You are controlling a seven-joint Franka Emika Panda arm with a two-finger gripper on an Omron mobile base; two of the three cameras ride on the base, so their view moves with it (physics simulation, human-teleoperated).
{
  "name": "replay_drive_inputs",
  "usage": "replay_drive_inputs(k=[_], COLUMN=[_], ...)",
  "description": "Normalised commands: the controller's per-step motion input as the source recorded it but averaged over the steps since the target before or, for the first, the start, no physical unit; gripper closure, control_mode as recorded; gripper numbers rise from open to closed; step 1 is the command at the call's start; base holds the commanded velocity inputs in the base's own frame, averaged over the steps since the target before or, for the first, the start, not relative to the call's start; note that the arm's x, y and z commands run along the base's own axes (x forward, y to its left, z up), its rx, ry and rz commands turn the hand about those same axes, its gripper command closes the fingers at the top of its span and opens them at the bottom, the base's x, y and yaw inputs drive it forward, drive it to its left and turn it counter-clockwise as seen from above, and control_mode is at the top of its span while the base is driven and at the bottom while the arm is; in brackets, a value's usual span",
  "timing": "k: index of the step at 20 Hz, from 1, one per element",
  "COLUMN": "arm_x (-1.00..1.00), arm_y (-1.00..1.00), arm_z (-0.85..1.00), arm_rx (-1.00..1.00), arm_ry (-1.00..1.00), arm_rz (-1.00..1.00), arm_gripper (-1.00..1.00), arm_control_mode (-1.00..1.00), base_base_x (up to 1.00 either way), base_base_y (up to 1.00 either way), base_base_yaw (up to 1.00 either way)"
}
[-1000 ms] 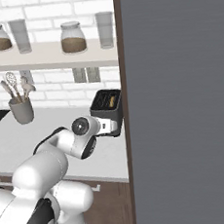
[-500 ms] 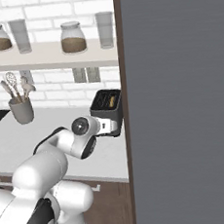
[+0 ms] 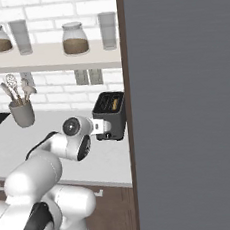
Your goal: Start the toaster. Once the lever pops up, take the bread to the plate on the dining counter.
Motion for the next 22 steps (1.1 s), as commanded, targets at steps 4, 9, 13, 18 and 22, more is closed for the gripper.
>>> replay_drive_inputs(k=[4,9,13,18,22], arm_x=[0.0,0.0,0.0,0.0,0.0], arm_y=[0.37,0.18,0.16,0.07,0.0], arm_z=[0.0,-0.1,-0.2,-0.31,-0.4], arm_rx=[0.0,0.0,0.0,0.0,0.0], arm_ry=[-0.07,-0.08,-0.06,-0.05,-0.05], arm_rz=[0.0,0.0,0.0,0.0,0.0], arm_gripper=[-1.0,-1.0,-1.0,-1.0,-1.0], arm_control_mode=[-1.0,-1.0,-1.0,-1.0,-1.0], base_base_x=[0.0,0.0,0.0,0.0,0.0], base_base_y=[0.0,0.0,0.0,0.0,0.0], base_base_yaw=[0.0,0.0,0.0,0.0,0.0])
